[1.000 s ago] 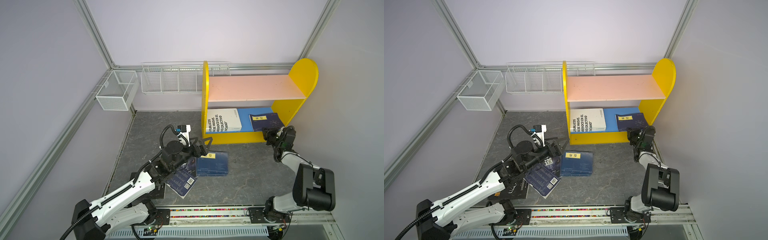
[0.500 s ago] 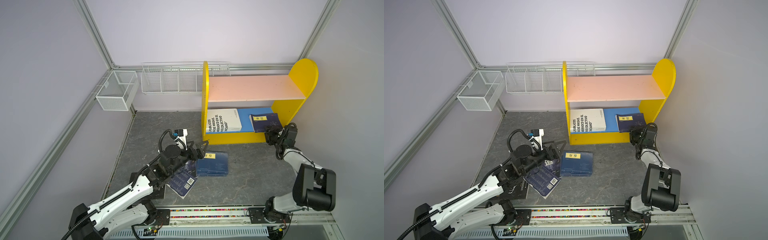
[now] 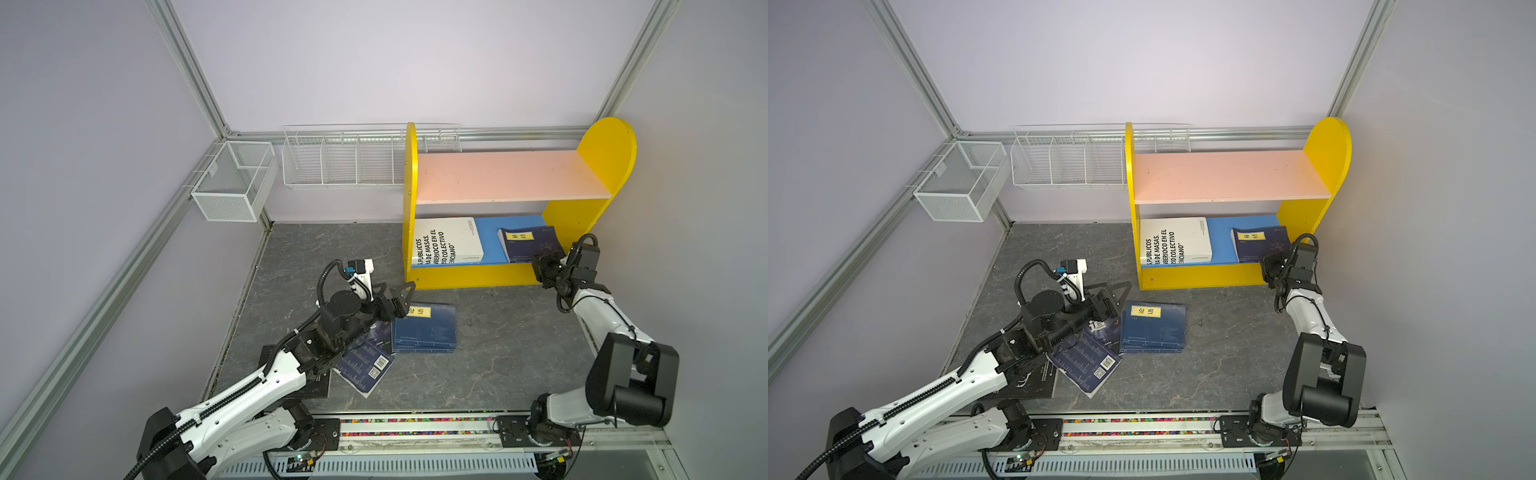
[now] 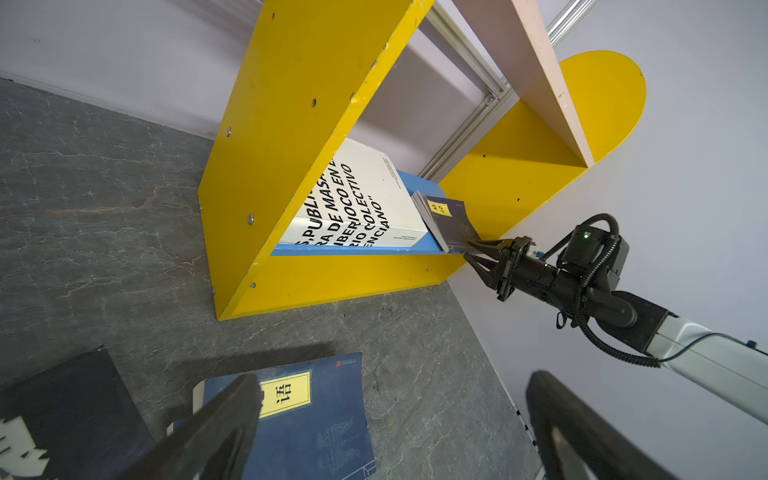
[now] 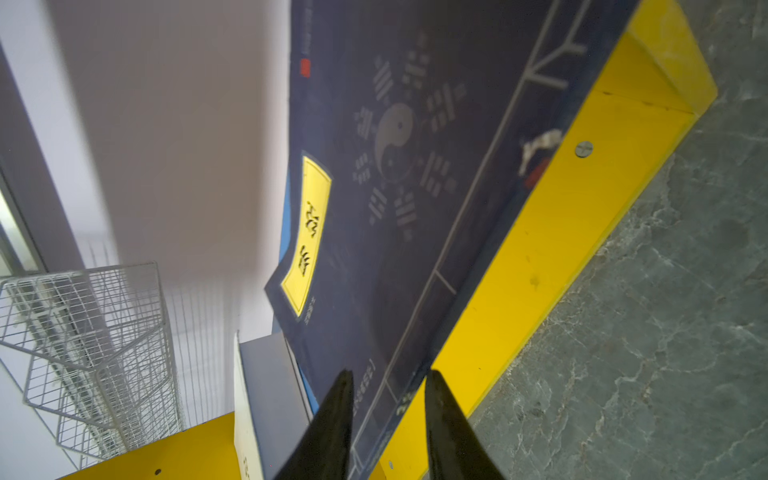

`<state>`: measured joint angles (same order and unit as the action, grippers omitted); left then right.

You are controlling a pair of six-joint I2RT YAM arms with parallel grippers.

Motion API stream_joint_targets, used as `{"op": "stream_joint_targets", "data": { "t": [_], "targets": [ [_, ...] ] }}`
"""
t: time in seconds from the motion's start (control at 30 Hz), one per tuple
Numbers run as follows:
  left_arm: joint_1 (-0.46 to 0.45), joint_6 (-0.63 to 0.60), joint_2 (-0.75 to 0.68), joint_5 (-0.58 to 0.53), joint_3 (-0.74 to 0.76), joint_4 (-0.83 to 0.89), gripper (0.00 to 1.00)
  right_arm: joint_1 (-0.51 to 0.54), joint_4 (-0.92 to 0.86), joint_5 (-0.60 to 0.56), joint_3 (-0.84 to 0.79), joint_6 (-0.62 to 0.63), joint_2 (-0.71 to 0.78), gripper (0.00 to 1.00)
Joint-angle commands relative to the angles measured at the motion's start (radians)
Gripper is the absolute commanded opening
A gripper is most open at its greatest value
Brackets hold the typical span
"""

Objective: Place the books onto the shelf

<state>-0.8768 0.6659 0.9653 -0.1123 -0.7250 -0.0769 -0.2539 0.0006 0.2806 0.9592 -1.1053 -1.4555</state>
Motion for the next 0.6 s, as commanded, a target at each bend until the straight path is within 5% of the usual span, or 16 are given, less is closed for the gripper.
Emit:
{"op": "stream_joint_targets", "data": {
  "t": [0.0, 0.57],
  "targets": [
    [0.007, 0.008, -0.004, -0.019, 0.013, -0.022, 1.00, -0.003, -0.054, -0.014, 0.018, 0.036, 0.000, 0.32],
    [0.013, 0.022, 0.011, -0.025, 0.019, -0.024, 1.00, -0.002, -0.064, -0.013, 0.068, 0.057, -0.057, 0.24]
  ]
}}
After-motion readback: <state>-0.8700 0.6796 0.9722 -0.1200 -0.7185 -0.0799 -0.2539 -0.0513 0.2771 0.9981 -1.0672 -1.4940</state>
